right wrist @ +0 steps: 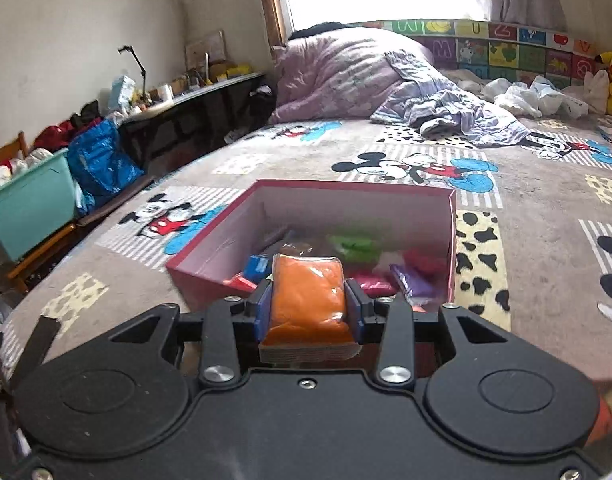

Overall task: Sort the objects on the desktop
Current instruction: 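Carry the orange clay bag into the red box and open the right tool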

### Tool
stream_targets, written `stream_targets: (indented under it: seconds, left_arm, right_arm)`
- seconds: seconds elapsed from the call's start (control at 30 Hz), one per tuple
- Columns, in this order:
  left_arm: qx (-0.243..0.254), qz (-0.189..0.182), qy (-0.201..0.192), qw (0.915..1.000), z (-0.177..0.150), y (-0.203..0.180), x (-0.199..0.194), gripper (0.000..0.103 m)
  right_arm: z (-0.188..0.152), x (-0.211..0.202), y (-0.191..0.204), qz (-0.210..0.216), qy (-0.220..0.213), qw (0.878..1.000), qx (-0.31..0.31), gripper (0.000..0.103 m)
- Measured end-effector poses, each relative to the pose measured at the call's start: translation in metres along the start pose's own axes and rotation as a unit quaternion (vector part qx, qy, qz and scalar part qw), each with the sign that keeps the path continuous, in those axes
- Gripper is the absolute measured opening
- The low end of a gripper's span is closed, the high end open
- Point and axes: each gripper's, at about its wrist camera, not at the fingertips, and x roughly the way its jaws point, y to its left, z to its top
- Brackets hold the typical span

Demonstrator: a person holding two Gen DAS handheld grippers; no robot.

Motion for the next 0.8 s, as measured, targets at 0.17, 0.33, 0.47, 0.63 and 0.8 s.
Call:
stream_targets:
  seconds: [0.17, 0.33, 0.47, 0.63, 0.8]
  left_arm:
    - [-0.009, -0.001, 0.007, 0.9999, 0.002, 0.006, 0.004, 0.065]
    - [-0.016, -0.003, 0.017, 0.9997, 0.002, 0.010, 0.008, 0.065]
    - [-0.019, -0.006, 0.018, 0.9996, 0.002, 0.012, 0.009, 0.065]
    - [-0.022, -0.008, 0.022, 0.9995, 0.002, 0.014, 0.010, 0.065]
    - [-0.026, -0.009, 0.022, 0.9994, 0.002, 0.015, 0.011, 0.065]
  right_arm:
    - [0.017, 0.031, 0.002, -0.016, 0.028, 0.999, -0.031, 0.037]
    - [0.028, 0.059, -0.004, -0.027, 0.059, 0.997, -0.036, 0.037]
    - [0.034, 0.079, -0.007, -0.034, 0.084, 0.995, -0.041, 0.037]
    - [0.039, 0.100, -0.010, -0.043, 0.112, 0.991, -0.052, 0.037]
    - [0.049, 0.116, -0.011, -0.051, 0.129, 0.989, -0.058, 0.037]
